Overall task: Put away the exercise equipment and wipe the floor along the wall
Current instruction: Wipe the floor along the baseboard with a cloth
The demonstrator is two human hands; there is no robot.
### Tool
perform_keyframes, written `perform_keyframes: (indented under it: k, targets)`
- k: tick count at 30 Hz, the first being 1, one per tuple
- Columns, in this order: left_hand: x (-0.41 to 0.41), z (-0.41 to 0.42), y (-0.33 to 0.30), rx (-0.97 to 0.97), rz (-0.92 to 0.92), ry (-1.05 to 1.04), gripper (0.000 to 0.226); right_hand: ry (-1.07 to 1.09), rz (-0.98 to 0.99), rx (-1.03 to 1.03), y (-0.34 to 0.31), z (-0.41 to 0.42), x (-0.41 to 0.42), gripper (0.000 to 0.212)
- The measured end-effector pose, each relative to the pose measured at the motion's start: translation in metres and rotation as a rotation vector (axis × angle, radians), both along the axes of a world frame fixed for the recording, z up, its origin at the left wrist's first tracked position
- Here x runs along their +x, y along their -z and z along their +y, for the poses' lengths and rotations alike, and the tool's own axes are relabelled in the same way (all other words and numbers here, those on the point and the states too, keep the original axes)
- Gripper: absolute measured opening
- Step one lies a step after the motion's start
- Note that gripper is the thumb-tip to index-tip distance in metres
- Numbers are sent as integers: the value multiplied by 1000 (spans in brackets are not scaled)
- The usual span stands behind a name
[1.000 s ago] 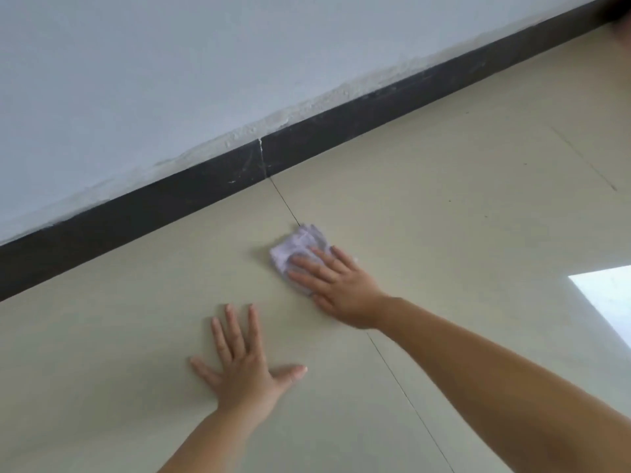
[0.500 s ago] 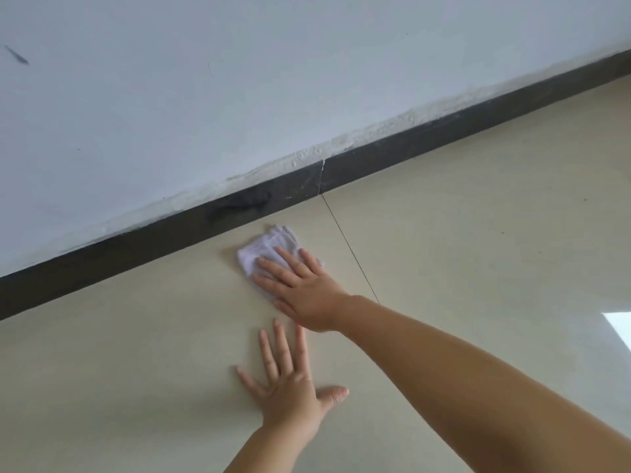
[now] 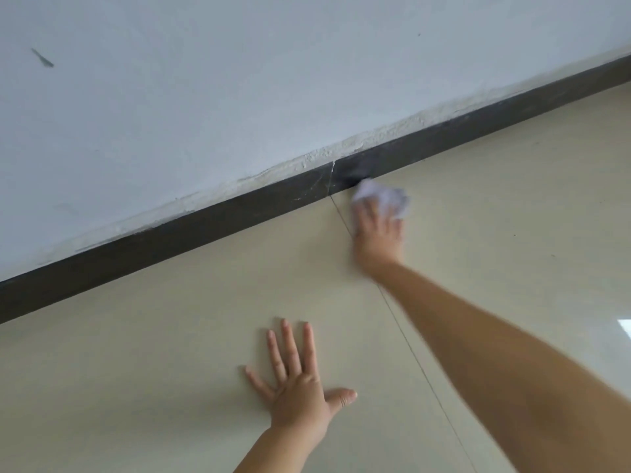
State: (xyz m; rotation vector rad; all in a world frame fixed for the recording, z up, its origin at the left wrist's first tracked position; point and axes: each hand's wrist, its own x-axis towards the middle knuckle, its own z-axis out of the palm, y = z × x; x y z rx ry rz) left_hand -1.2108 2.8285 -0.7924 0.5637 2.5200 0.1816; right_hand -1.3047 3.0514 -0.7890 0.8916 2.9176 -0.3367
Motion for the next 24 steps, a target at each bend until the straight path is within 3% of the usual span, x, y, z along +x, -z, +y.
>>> perform_keyframes:
  k: [1, 3, 5, 7, 11, 13, 15, 17, 19, 22, 24]
  targets:
    - [-1, 0, 0, 4, 4, 0, 151, -220, 39, 7, 4, -32, -1, 62]
    - [-2, 1, -1, -2, -14, -16, 152, -664, -82, -94, -2, -76, 9, 63]
    - [-1, -1, 3, -32, -32, -28, 150, -824, -123, -100, -7, -67, 15, 63]
    - [-2, -2, -2, -49, -57, -39, 143, -642, -125, -56, -5, -21, 19, 59]
    - [-2, 3, -11, -95, -199, -55, 123, 55, -90, -101, -7, 85, 75, 57]
    - [-4, 3, -17, -112, -236, -38, 119, 336, -57, -130, -8, 97, 112, 56]
    - [-3, 3, -22, -86, -242, -39, 118, 425, -35, -73, 0, 67, 136, 57]
    - [-3, 3, -25, -60, -206, -30, 111, 233, 1, -39, 2, 6, 147, 60]
    - [-8, -1, -28, -17, -209, -19, 93, -97, -3, -58, 0, -61, 160, 57]
    - [-20, -32, -34, 209, -193, -38, 59, -580, -54, -85, 1, -156, 201, 57]
    - [-23, -64, -32, 329, -81, -68, 56, -915, -86, -98, 1, -188, 233, 60]
